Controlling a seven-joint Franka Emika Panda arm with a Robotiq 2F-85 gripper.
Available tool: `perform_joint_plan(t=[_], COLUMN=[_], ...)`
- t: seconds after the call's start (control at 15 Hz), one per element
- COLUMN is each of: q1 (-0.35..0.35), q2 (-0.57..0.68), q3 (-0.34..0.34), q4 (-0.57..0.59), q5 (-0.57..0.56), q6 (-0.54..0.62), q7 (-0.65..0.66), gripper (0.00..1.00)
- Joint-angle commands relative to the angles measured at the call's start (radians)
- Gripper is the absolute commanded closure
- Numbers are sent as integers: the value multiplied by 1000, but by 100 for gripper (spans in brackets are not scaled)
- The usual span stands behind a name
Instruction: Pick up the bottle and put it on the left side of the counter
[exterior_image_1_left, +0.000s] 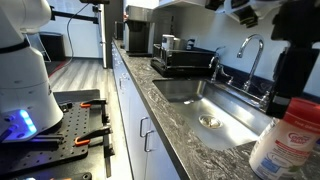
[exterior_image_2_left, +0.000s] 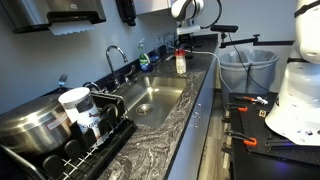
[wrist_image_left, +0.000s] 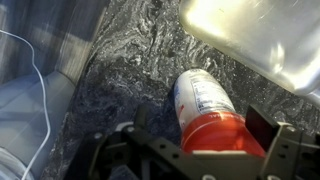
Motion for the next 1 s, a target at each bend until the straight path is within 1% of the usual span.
perform_joint_plan(t=[0.0, 0.93], q1=[5, 10], q2=[33, 90], q3=[3, -3], q4=[40, 89], q5=[42, 48], q6=[20, 54], q7=[-9, -3], gripper=[0, 0])
